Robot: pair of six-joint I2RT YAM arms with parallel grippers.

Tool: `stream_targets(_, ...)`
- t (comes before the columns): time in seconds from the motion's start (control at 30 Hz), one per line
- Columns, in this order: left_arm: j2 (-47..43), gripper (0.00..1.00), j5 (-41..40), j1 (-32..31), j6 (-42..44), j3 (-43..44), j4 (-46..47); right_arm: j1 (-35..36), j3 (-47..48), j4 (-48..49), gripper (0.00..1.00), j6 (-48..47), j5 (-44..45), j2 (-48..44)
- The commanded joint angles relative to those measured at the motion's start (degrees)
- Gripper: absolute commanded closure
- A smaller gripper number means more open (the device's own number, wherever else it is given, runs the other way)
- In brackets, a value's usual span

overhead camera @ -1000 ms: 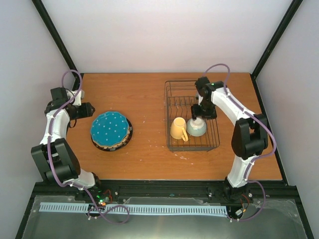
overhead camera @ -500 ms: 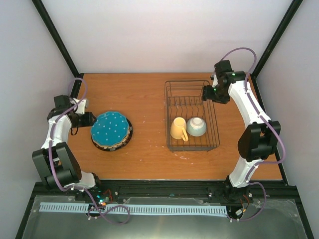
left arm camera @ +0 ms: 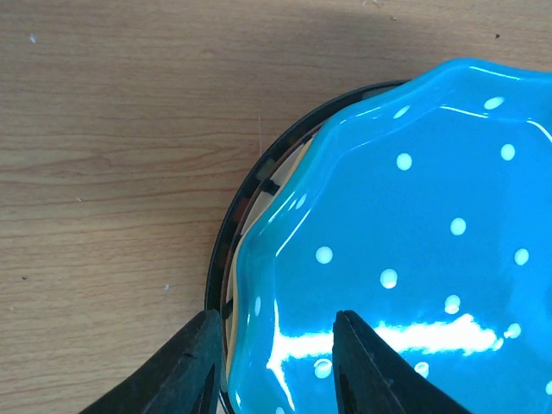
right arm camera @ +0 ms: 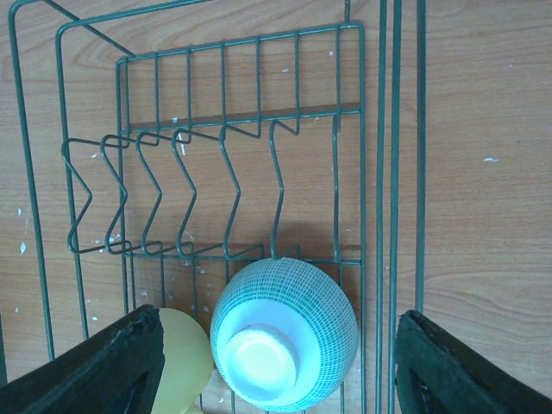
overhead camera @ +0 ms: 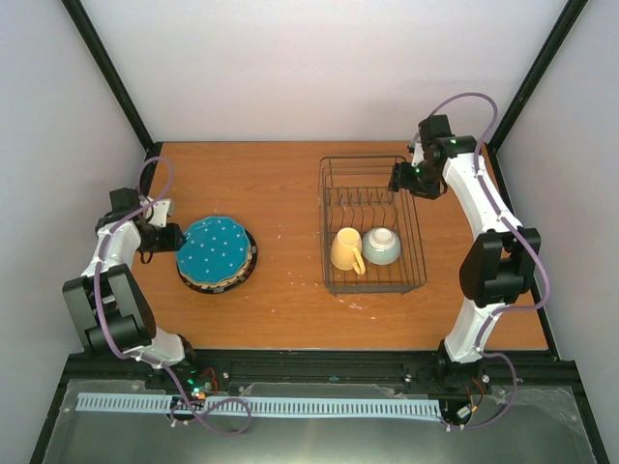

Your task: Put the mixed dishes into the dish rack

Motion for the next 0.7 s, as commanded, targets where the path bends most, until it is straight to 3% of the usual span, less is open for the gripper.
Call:
stream_targets(0.0,1.6,0.62,-0.7,0.5,1.2,1.6,0.3,-1.3,1.6,0.4,0.28,0.4,-1.5,1.1)
stream_targets(0.37,6.5,0.62,-1.2,0.5,0.8,3.0,1.2,-2.1,3.0,0.0,0.28,0.3,-2.8,2.5)
stream_targets(0.67,12.8,0.78,0.6,0.5,0.4,7.3,-0.1,-2.5,4.1,-0.9,0.28,0.3,-3.2,3.5)
